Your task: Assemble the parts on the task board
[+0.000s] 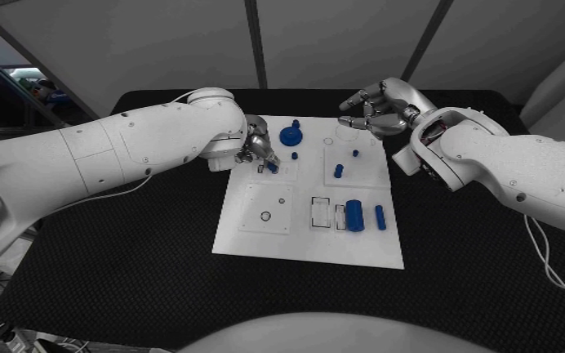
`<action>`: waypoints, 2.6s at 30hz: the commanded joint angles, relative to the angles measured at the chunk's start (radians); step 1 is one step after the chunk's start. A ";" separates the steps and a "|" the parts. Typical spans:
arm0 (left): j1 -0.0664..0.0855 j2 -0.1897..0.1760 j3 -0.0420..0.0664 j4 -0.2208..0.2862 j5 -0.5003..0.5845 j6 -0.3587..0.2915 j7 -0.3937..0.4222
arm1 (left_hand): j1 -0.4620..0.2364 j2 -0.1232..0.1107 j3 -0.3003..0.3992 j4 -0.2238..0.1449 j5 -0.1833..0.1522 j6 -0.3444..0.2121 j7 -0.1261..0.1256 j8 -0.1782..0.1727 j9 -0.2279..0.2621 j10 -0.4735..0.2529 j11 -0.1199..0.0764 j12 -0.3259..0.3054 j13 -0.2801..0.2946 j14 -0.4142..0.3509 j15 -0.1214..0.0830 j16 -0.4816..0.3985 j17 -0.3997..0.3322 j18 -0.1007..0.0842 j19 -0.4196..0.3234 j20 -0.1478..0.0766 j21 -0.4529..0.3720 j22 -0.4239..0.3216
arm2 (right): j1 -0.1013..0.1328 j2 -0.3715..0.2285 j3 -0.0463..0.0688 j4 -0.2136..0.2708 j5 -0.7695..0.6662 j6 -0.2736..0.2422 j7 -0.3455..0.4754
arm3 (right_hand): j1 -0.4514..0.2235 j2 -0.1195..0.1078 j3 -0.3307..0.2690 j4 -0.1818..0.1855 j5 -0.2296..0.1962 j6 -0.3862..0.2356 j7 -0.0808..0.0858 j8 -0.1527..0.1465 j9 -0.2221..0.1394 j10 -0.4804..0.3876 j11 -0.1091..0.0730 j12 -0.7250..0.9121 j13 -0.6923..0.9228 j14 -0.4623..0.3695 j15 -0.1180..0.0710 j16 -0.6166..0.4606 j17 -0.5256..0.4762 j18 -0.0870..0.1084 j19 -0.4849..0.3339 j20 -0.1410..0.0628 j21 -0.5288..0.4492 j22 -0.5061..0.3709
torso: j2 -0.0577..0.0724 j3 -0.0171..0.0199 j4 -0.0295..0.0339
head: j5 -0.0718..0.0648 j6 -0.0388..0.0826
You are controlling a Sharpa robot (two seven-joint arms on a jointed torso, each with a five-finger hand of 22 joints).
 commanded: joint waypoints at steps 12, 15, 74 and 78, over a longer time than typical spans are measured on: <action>-0.006 0.004 0.000 -0.002 -0.022 0.021 -0.008 | -0.015 0.000 0.171 -0.164 0.006 0.002 -0.007 0.006 0.002 0.006 -0.003 0.000 -0.003 -0.003 -0.007 0.006 0.001 -0.029 0.005 -0.002 0.004 -0.001 | 0.002 0.002 0.001 0.000 0.002 0.012 0.007 | 0.003 0.008 0.002 -0.003 0.002 -0.006 -0.002 0.006 -0.001 -0.008 0.001 -0.005 -0.001 0.062 -0.007 -0.004 0.114 0.009 -0.006 0.001 -0.006 -0.001 | 0.001 0.0009 -0.0005 | 0.001 -0.002; -0.007 0.005 0.000 -0.002 -0.022 0.018 -0.008 | -0.015 0.000 0.171 -0.164 0.006 0.002 -0.007 0.006 0.002 0.006 -0.003 0.000 -0.003 -0.003 -0.007 0.006 0.001 -0.029 0.005 -0.002 0.004 -0.001 | 0.002 0.002 0.001 0.000 0.002 0.012 0.007 | 0.003 0.008 0.002 -0.003 0.002 -0.006 -0.002 0.006 -0.001 -0.008 0.001 -0.005 -0.001 0.062 -0.007 -0.004 0.114 0.009 -0.006 0.001 -0.006 -0.001 | 0.000 0.0009 -0.0005 | 0.001 -0.002; -0.025 -0.003 0.000 0.007 -0.036 -0.030 -0.007 | -0.040 -0.012 0.185 -0.177 0.011 0.014 -0.014 0.020 0.012 0.017 -0.008 0.002 -0.003 -0.002 -0.010 0.008 0.003 -0.035 0.021 -0.005 0.022 0.028 | 0.001 0.002 0.001 -0.004 0.002 0.028 0.004 | 0.003 0.009 0.005 -0.003 0.007 -0.005 -0.002 0.008 -0.001 -0.009 0.001 -0.005 -0.002 0.062 -0.007 -0.006 0.111 0.010 -0.008 0.001 -0.011 -0.006 | 0.001 0.0011 -0.0009 | -0.002 -0.007; -0.026 -0.003 0.000 0.007 -0.037 -0.027 -0.007 | -0.051 -0.014 0.175 -0.174 0.009 0.021 -0.018 0.025 0.013 0.023 -0.011 0.006 0.001 -0.001 -0.012 0.008 0.003 -0.036 0.024 -0.006 0.025 0.033 | 0.001 0.002 0.001 -0.004 0.002 0.030 0.004 | 0.003 0.009 0.005 -0.003 0.007 -0.005 -0.002 0.008 -0.001 -0.009 0.001 -0.005 -0.002 0.062 -0.007 -0.006 0.111 0.010 -0.008 0.001 -0.011 -0.006 | 0.001 0.0011 -0.0004 | -0.002 -0.009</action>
